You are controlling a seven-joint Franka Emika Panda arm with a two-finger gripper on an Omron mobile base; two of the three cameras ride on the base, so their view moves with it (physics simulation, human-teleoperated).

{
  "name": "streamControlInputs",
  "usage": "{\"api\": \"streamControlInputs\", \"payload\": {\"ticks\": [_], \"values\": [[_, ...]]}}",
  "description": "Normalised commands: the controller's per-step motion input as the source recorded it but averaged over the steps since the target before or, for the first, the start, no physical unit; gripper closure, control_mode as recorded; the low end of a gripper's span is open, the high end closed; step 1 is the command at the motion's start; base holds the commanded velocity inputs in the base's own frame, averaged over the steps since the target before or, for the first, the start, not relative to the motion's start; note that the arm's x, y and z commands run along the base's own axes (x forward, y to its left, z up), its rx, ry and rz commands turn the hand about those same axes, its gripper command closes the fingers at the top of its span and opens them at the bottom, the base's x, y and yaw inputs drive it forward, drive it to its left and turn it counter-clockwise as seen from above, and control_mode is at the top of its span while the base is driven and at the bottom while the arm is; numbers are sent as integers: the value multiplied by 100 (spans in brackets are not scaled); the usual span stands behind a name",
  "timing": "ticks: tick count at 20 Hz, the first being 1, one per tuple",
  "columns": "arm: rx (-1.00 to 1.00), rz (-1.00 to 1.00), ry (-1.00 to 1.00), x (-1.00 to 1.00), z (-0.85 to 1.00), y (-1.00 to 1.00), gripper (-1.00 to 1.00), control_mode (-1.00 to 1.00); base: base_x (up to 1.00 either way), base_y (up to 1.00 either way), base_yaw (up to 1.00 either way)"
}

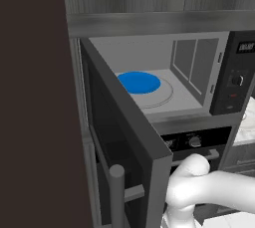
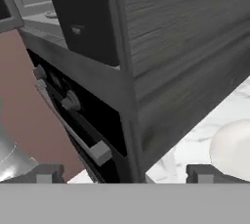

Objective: Pick the egg from the counter and place it in the microwave.

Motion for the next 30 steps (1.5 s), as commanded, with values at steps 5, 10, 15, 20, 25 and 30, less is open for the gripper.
{"api": "streamControlInputs", "payload": {"ticks": [5,10,15,20,25,30], "values": [[0,-25,-6,100,-53,-6,-100,-100,0,0,0],[-1,-19,0,62,-32,-78,-100,-100,0,0,0],[-7,-10,0,58,-20,-65,-100,-100,0,0,0],[-1,1,-4,40,-23,-45,-100,-100,0,0,0],[0,13,-8,21,-34,-30,-100,-100,0,0,0],[0,21,-13,23,-25,-14,-100,-100,0,0,0]]}}
